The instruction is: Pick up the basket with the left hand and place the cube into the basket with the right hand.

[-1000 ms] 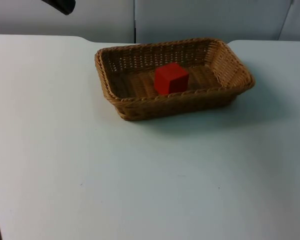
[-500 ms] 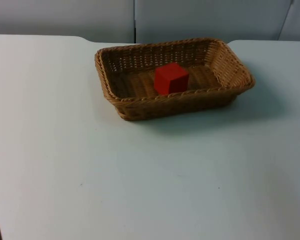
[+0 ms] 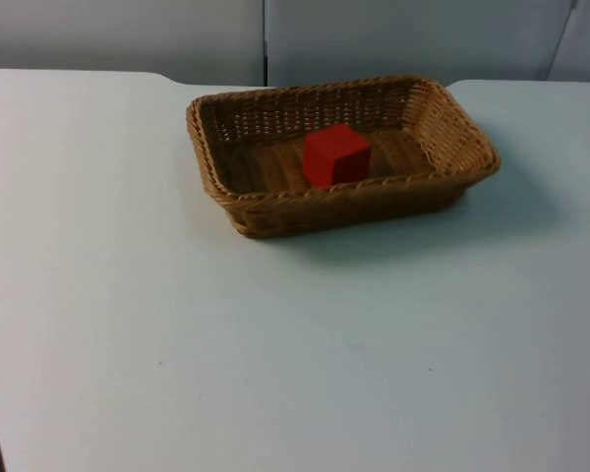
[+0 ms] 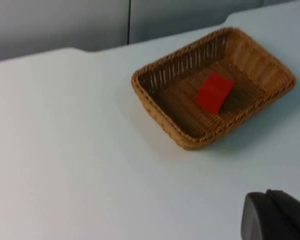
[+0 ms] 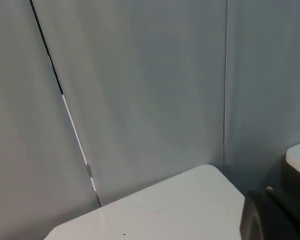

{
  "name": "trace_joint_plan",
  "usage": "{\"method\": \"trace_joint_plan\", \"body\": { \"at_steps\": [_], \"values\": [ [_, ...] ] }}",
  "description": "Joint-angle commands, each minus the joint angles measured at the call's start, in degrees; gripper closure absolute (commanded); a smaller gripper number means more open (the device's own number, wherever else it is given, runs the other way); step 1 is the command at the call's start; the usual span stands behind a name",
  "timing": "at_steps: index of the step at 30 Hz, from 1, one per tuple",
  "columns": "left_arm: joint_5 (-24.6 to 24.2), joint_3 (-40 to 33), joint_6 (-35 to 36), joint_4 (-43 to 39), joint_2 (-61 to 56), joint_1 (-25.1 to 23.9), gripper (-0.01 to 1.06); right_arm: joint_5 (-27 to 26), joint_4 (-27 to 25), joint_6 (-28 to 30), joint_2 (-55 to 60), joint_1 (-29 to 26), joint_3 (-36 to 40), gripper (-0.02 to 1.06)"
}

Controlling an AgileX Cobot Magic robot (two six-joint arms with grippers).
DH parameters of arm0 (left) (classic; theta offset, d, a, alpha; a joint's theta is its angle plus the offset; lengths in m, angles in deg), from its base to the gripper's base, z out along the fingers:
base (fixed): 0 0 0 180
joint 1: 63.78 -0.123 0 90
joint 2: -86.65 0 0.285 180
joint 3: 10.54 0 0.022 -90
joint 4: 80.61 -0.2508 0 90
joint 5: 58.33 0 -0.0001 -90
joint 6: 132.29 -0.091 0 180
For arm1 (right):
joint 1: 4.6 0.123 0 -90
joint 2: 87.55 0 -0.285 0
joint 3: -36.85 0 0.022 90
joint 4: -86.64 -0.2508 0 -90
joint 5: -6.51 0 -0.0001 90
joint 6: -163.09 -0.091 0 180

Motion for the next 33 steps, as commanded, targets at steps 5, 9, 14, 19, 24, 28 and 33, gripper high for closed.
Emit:
{"method": "trace_joint_plan", "body": {
  "at_steps": [5, 9, 14, 19, 24, 28, 33],
  "values": [
    [-5.70, -1.81, -0.47, -2.72, -10.08, 0.32, 1.05, -4.57, -0.83, -0.17, -15.21, -0.34, 15.52, 1.05],
    [-7.52, -3.03, -0.40, -2.76, -12.78, 0.32, 1.05, -5.13, -2.87, 0.53, -21.50, -0.34, 23.18, 1.05],
    [-7.52, -9.04, -0.40, -2.23, -15.54, 0.32, 1.05, -4.45, -7.92, 7.99, -26.94, -0.34, 31.09, 1.05],
    [-7.51, -15.23, -0.40, -0.88, -20.61, 0.32, 1.05, -3.82, -15.98, 16.77, -32.45, -0.34, 35.92, 1.05],
    [-9.77, -17.25, 0.72, -1.16, -25.95, 0.32, 1.05, -0.27, -22.07, 21.59, -36.83, -0.34, 38.82, 1.05],
    [-10.03, -18.40, 0.72, -3.31, -29.37, 0.42, 1.05, 0.15, -23.90, 23.26, -40.48, -0.34, 41.00, 1.05],
    [-11.82, -20.32, 0.72, -4.54, -33.20, 1.75, 1.05, 1.75, -29.67, 28.24, -41.74, -0.34, 43.54, 1.05]
  ]
}}
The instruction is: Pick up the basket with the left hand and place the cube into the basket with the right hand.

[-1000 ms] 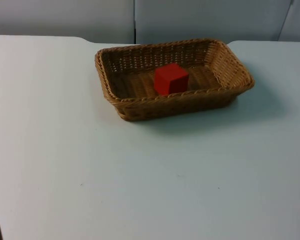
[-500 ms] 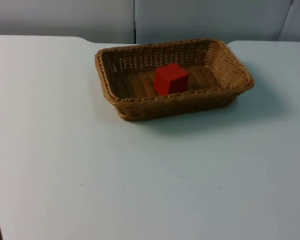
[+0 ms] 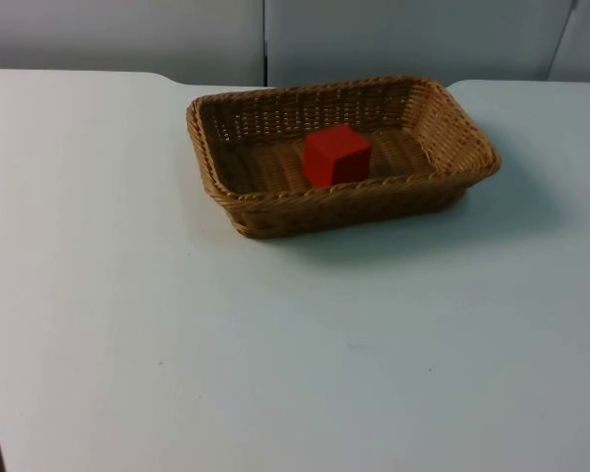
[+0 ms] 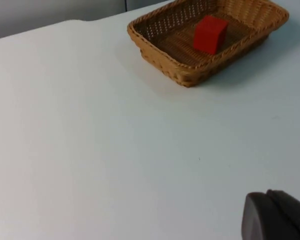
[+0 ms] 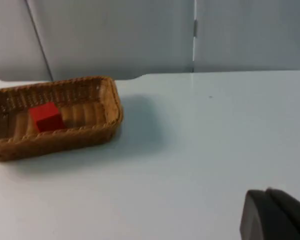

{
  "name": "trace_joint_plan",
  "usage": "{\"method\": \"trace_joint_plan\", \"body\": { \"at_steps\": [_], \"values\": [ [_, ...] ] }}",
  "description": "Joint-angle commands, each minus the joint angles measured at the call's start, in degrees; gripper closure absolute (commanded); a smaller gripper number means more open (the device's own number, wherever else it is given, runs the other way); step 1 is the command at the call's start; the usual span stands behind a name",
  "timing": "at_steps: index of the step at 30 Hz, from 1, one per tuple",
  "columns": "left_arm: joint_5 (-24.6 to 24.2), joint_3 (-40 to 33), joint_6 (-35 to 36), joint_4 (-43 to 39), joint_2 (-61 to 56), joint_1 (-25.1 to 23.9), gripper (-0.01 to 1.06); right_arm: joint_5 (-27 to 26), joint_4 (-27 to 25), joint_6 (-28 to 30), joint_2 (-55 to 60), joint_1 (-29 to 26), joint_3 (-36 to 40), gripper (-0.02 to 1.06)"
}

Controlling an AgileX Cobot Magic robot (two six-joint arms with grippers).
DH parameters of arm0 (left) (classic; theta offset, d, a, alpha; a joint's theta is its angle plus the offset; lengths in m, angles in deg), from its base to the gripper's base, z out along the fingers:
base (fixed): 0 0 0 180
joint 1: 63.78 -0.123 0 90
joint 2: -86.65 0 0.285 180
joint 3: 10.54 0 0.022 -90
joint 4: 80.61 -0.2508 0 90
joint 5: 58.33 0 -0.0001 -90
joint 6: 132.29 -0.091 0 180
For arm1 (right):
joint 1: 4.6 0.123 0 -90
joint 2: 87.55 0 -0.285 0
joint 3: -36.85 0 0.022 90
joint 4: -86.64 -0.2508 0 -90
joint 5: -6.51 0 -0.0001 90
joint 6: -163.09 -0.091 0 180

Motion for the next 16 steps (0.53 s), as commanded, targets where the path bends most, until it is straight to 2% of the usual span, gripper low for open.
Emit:
{"method": "trace_joint_plan", "body": {
  "at_steps": [1, 11, 16],
  "values": [
    [-0.54, -0.61, 0.34, -0.23, -1.17, 0.47, 1.05, 0.55, -2.00, 2.25, -0.15, -0.34, 0.75, 1.05],
    [-1.45, -0.71, 0.96, -2.23, -4.07, 0.47, 1.05, 0.09, -4.17, 2.65, -0.15, -0.34, 6.74, 1.05],
    [-0.42, -3.80, 2.29, -2.28, -4.07, 0.47, 1.05, 0.25, -4.18, 2.65, -0.15, -0.34, 7.09, 1.05]
  ]
}}
